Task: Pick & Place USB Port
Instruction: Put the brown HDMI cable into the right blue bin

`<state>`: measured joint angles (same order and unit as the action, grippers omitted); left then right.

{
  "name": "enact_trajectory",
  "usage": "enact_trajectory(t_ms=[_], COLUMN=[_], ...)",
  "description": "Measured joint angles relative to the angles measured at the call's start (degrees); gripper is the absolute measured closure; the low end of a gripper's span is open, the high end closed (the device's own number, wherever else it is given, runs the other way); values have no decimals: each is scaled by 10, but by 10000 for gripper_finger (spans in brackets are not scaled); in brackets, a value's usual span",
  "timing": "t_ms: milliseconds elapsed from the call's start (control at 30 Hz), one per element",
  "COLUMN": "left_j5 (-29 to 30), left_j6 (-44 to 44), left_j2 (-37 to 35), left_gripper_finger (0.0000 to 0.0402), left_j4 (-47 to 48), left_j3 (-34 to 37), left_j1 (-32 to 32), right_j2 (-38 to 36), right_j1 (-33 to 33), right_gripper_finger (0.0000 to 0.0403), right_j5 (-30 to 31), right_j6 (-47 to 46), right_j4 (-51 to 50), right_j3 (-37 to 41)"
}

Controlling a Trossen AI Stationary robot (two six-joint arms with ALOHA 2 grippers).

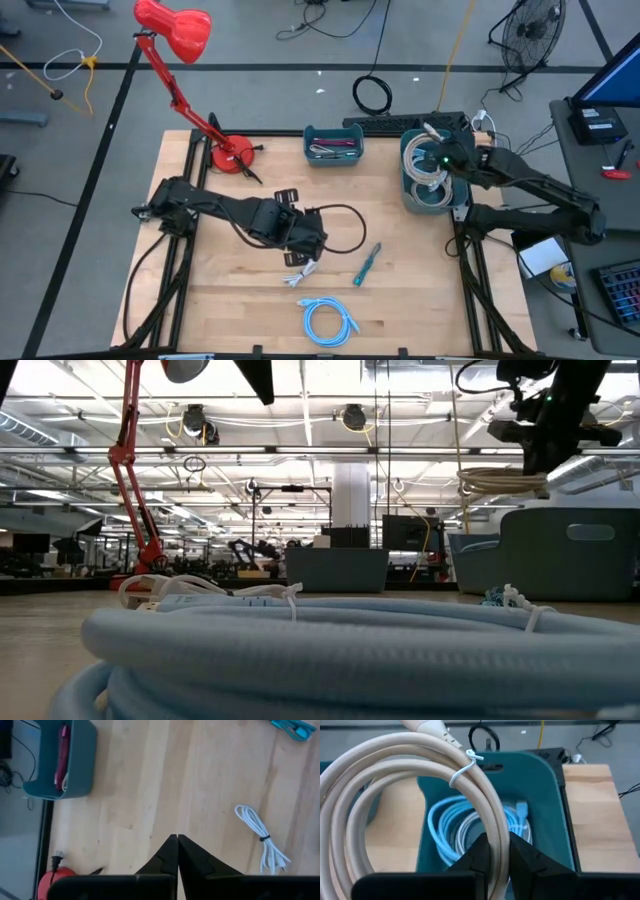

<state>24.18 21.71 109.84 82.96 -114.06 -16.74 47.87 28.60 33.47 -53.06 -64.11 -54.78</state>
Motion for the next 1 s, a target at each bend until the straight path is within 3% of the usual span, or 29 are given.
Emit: enact_trajectory(t_ms=[367,667,1000], left_j5=[16,20,24], left_j6=[0,1,2], left_j2=[-19,-30,-30], left_gripper_finger=[395,392,382], left_j4=[-2,-2,0], left_j3=[0,0,0], left_j1=[4,5,4], right_j2=[-3,-16,-35], right_j1=[-47,-47,-48], right_gripper_finger=[371,371,371], right_j5=[12,-24,-35], right_j6=[-59,-103,-99], right_j4=[-78,-89,-116], right_j3=[32,88,91])
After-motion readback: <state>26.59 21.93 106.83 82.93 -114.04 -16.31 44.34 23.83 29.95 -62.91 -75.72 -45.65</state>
